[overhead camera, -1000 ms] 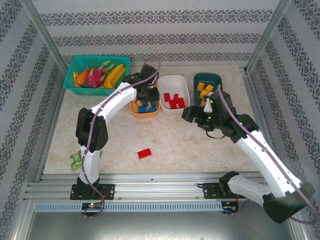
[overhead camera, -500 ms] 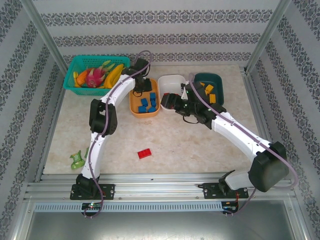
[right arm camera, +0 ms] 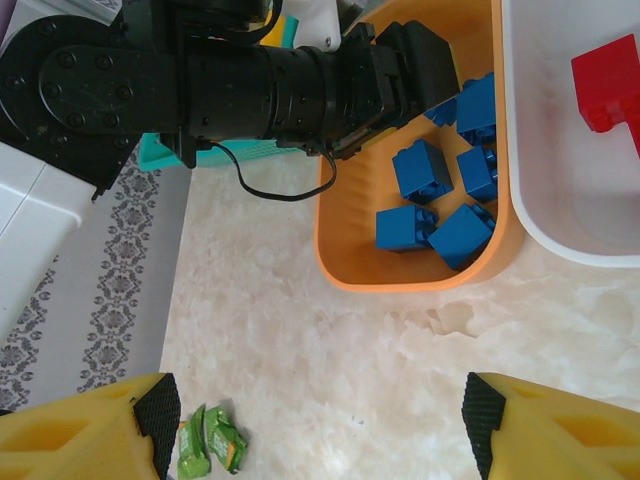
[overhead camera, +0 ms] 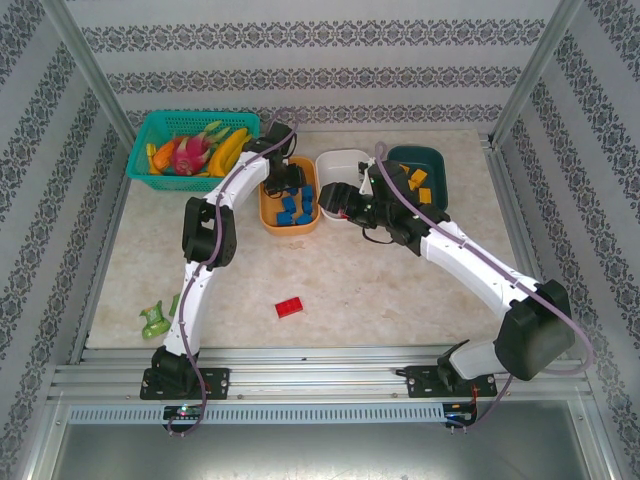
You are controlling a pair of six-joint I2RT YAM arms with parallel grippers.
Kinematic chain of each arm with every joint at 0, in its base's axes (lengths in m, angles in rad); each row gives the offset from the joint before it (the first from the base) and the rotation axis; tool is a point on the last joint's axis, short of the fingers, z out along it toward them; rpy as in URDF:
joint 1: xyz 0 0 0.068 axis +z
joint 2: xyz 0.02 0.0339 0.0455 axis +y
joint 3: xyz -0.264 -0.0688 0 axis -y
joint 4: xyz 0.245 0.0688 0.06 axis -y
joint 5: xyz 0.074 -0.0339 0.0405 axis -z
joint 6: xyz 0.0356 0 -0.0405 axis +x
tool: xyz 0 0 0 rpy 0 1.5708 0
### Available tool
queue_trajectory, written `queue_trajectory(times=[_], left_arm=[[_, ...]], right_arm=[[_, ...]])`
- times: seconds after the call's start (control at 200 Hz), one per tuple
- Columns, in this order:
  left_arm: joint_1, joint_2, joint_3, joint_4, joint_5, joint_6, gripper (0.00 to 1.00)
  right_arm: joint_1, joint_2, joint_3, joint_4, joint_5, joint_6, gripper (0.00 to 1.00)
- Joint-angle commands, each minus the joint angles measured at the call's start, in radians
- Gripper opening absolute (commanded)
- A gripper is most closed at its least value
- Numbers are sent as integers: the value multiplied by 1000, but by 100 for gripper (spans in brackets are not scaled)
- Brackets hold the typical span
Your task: Sort the legos into containers by color
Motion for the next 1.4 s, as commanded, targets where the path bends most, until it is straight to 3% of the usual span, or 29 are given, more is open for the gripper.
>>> queue_trajectory(times=[0.0, 0.17, 0.305, 0.505, 0.719, 0.814, 0.924, 1.129, 1.399], left_arm=[[12, -51, 37, -41, 26, -19, 63], [10, -185, 12, -44, 25, -41, 68], [8, -360, -112, -40, 1, -73, 72], [9, -772, -540, 22, -51, -144, 78], [8, -1264, -1047, 51, -68, -232, 84], [6, -1465, -1196, 13, -66, -254, 84], [5, -1653, -1299, -84, -64, -271, 83], [5, -1813, -1351, -221, -49, -290, 83], [6, -1854, -1331, -246, -46, -300, 83]], right_arm=[[11, -2, 49, -51, 36, -42, 77], [36, -12, 72, -169, 76, -153, 77], [131, 20, 103, -312, 143, -275, 77], [313, 113, 118, -420, 238, -332, 80], [478, 336, 256, -562, 300, -296, 91], [524, 426, 317, -612, 323, -273, 97], [550, 504, 362, -644, 334, -252, 97], [585, 608, 428, -705, 335, -189, 97], [593, 704, 478, -712, 340, -123, 97]])
